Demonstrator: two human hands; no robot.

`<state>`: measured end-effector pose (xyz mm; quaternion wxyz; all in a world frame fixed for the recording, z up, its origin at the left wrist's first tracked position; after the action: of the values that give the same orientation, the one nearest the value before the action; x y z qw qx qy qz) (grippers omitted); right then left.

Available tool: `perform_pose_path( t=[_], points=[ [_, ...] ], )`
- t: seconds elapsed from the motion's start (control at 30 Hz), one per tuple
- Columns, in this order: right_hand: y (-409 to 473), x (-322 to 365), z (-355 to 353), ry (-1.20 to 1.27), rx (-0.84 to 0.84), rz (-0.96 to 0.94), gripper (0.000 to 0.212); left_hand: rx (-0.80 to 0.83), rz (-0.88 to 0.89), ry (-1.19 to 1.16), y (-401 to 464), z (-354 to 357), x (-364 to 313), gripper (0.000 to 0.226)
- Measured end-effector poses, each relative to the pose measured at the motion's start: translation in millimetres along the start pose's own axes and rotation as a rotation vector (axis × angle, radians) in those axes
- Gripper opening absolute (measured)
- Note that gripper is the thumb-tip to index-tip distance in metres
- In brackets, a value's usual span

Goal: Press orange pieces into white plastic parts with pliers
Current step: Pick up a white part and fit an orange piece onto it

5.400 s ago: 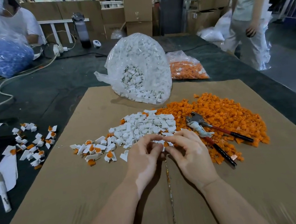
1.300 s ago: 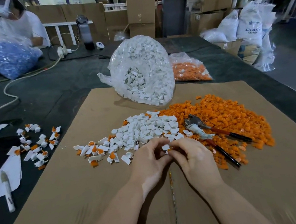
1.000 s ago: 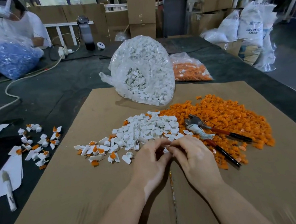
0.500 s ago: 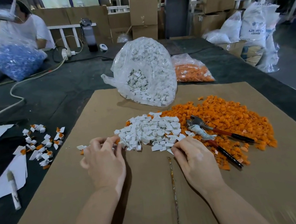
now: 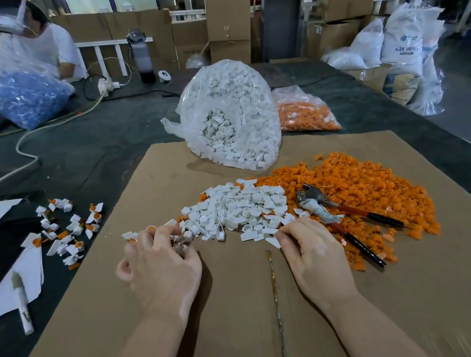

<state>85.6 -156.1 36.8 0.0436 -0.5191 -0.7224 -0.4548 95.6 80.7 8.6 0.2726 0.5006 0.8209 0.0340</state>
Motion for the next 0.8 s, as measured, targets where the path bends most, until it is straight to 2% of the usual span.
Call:
perform_pose_path(
  t=[0.2,0.3,0.43,0.6,0.7,0.8],
  points=[
    [-5,-20,-18,-0.118,-0.198,0.207,0.009,0.032,0.069,0.119,-2,5,-6,0.016],
    [-8,-34,-22,-0.144,-0.229,0.346,0.009,-0.004,0.098,0.103,-4,2,-10,0.010],
    [-10,-42,-22,-0.214,-0.206,0.435,0.014,-0.034,0.132,0.045,-4,-2,-14,0.008],
    [-10,-42,-20,-0.277,-0.197,0.441,0.014,-0.169,0.314,-0.145,-14,-19,-38,0.019],
    [-10,-44,-15,-0.330,-0.141,0.448,0.012,-0.139,0.425,-0.265,-25,-19,-60,0.012],
    [-9,-48,-8,-0.394,-0.058,0.449,0.017,-0.018,0.557,-0.326,-38,-7,-89,0.018]
  ],
)
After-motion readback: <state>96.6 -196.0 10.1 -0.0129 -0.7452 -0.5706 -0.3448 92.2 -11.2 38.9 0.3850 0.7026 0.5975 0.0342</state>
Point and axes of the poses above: each hand's wrist, its own y-axis towards the middle knuckle, its own z-axis out of the palm, x = y × z, the point moved 9 cm from there along y, towards the middle knuckle, and after that the axes turned 8 degrees about y, right-handed, at the moved point
